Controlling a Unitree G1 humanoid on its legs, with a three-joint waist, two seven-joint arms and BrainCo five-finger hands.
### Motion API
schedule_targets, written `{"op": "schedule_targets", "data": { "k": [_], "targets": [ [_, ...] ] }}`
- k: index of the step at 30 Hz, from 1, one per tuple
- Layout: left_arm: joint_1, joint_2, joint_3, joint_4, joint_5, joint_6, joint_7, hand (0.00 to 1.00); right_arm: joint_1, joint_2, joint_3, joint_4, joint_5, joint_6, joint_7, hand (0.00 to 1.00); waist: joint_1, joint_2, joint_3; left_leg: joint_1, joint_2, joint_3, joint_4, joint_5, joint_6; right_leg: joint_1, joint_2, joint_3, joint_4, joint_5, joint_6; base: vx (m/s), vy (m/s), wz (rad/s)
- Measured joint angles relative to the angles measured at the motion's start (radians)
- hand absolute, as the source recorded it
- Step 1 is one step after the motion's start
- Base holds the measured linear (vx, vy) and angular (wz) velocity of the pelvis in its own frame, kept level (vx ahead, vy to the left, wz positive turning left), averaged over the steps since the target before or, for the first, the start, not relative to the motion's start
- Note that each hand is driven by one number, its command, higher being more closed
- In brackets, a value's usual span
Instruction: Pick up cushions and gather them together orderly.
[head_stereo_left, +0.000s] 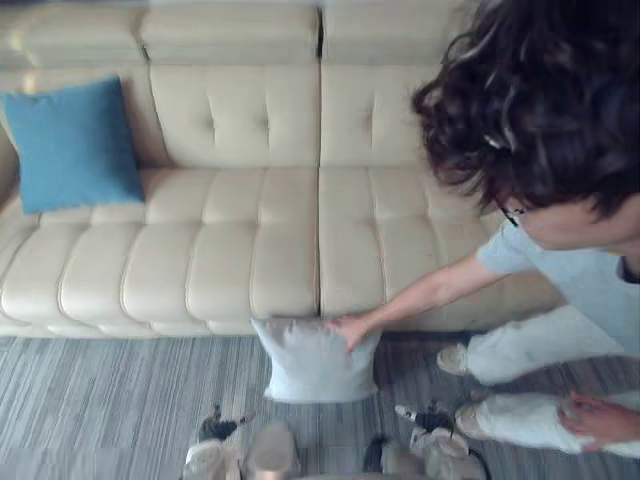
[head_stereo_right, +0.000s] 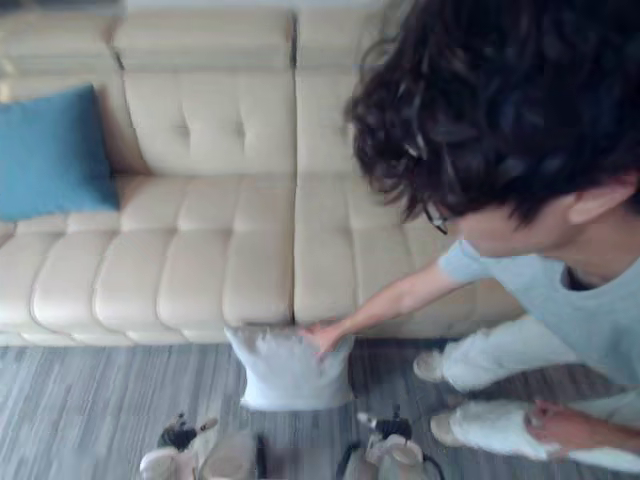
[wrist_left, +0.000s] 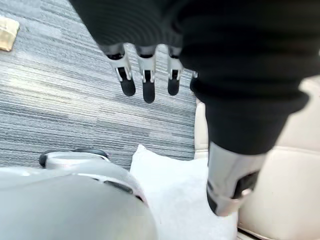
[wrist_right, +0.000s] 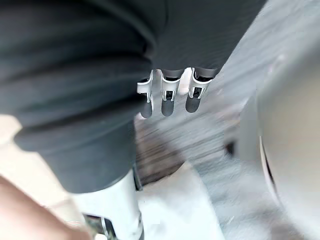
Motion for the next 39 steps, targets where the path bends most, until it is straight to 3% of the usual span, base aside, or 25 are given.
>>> {"op": "schedule_targets", "data": {
  "k": [1, 3, 8, 14, 18, 28, 32, 39],
  "targets": [
    [-0.013, 0.004, 0.000, -0.004, -0.007, 0.000, 0.002, 0.00, -0.010, -0.005, -0.001, -0.011, 0.004, 0.000, -0.005, 0.00, 0.000, 0.001, 0.019, -0.020, 0.005, -0.001, 0.025, -0.009, -0.003, -0.023, 0.000, 0.007, 0.026, -0.008, 0.002, -0.27, -0.035, -0.34],
    [-0.090, 0.003, 0.001, -0.043, -0.046, -0.007, 0.022, 0.00, -0.062, -0.037, -0.003, -0.053, 0.035, -0.011, -0.033, 0.00, -0.002, -0.004, 0.077, -0.182, 0.029, -0.030, 0.167, -0.076, -0.010, -0.198, 0.004, 0.034, 0.170, -0.048, -0.008, -0.28, -0.007, -0.27],
    [-0.222, 0.002, 0.019, -0.111, -0.098, -0.010, 0.052, 0.00, -0.169, -0.043, -0.002, -0.110, 0.097, -0.012, -0.075, 0.00, -0.005, -0.024, 0.169, -0.427, 0.043, -0.060, 0.339, -0.099, 0.008, -0.438, -0.004, 0.056, 0.333, -0.064, -0.022, -0.22, -0.009, -0.07],
    [-0.309, 0.012, 0.030, -0.158, -0.151, -0.027, 0.099, 0.00, -0.333, -0.015, 0.014, -0.177, 0.131, -0.029, -0.098, 0.00, -0.006, -0.028, 0.205, -0.645, 0.048, -0.103, 0.438, -0.084, -0.002, -0.636, -0.010, 0.045, 0.426, -0.061, -0.039, -0.11, -0.029, 0.04],
    [-0.364, 0.000, 0.019, -0.196, -0.152, -0.029, 0.105, 0.00, -0.381, -0.002, 0.054, -0.209, 0.130, -0.036, -0.100, 0.00, -0.004, -0.030, 0.212, -0.699, 0.047, -0.109, 0.451, -0.076, -0.005, -0.691, -0.014, 0.044, 0.449, -0.061, -0.041, -0.04, -0.039, 0.03],
    [-0.382, -0.046, -0.023, -0.255, -0.170, -0.046, 0.123, 0.00, -0.370, 0.027, 0.111, -0.245, 0.110, -0.044, -0.118, 0.00, -0.016, -0.031, 0.212, -0.687, 0.031, -0.133, 0.385, -0.027, -0.022, -0.672, -0.019, 0.018, 0.415, -0.051, -0.057, -0.02, -0.061, 0.09],
    [-0.356, -0.063, -0.038, -0.270, -0.170, -0.046, 0.126, 0.00, -0.336, 0.032, 0.128, -0.240, 0.109, -0.047, -0.115, 0.00, -0.015, -0.031, 0.213, -0.587, 0.037, -0.132, 0.310, -0.002, -0.035, -0.572, -0.004, 0.002, 0.335, -0.024, -0.069, -0.02, -0.066, -0.01],
    [-0.272, -0.080, -0.062, -0.271, -0.170, -0.045, 0.114, 0.00, -0.218, 0.030, 0.128, -0.213, 0.109, -0.055, -0.092, 0.00, -0.020, -0.036, 0.210, -0.379, 0.028, -0.090, 0.127, 0.045, -0.026, -0.380, 0.011, 0.001, 0.159, 0.033, -0.063, 0.01, 0.001, -0.03]
  ]
}}
